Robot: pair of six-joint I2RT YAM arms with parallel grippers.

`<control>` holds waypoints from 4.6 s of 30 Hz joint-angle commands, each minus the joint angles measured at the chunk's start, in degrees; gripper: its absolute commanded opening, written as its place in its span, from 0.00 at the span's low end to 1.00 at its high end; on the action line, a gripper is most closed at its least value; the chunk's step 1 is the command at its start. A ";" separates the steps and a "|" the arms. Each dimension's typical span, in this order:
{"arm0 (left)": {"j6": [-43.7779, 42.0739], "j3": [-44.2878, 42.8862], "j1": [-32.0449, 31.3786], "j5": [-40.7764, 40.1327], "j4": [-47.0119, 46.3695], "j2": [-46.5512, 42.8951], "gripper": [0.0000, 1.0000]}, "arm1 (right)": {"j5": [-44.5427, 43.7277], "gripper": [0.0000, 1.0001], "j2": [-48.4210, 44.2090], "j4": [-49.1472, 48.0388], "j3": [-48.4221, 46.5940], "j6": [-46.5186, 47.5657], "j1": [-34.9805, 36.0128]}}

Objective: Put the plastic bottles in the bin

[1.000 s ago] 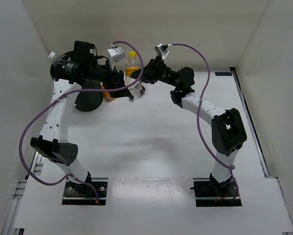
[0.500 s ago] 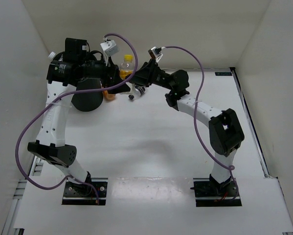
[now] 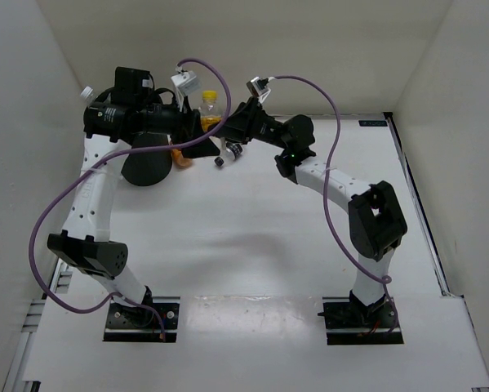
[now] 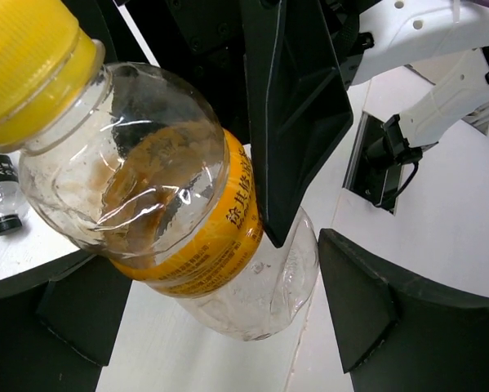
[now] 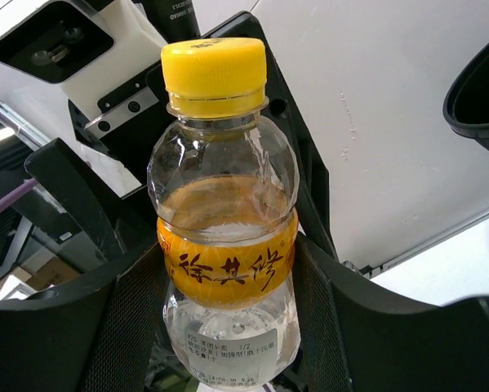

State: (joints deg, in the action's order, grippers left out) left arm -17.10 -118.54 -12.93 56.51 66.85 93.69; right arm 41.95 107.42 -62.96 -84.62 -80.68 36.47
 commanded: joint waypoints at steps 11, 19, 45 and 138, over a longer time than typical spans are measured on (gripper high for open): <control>-1.27 -0.11 0.54 -2.10 -1.02 -1.40 0.13 | 0.94 0.00 -2.83 3.53 -1.25 3.68 1.06; -0.74 -0.11 1.59 -3.95 -2.24 -3.24 0.11 | 2.69 0.66 -4.50 8.38 -0.73 5.80 -0.25; -2.67 4.37 15.56 -53.43 -24.32 5.70 0.19 | -5.30 1.00 -23.83 48.19 6.75 35.07 -7.99; 0.14 -14.02 6.92 -59.34 -29.94 14.42 0.26 | -45.29 1.00 -33.15 93.02 17.29 48.69 -22.33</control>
State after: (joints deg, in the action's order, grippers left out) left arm -16.38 -137.14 -12.25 -1.67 34.30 108.42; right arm -4.27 76.01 32.32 -68.16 -30.89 12.97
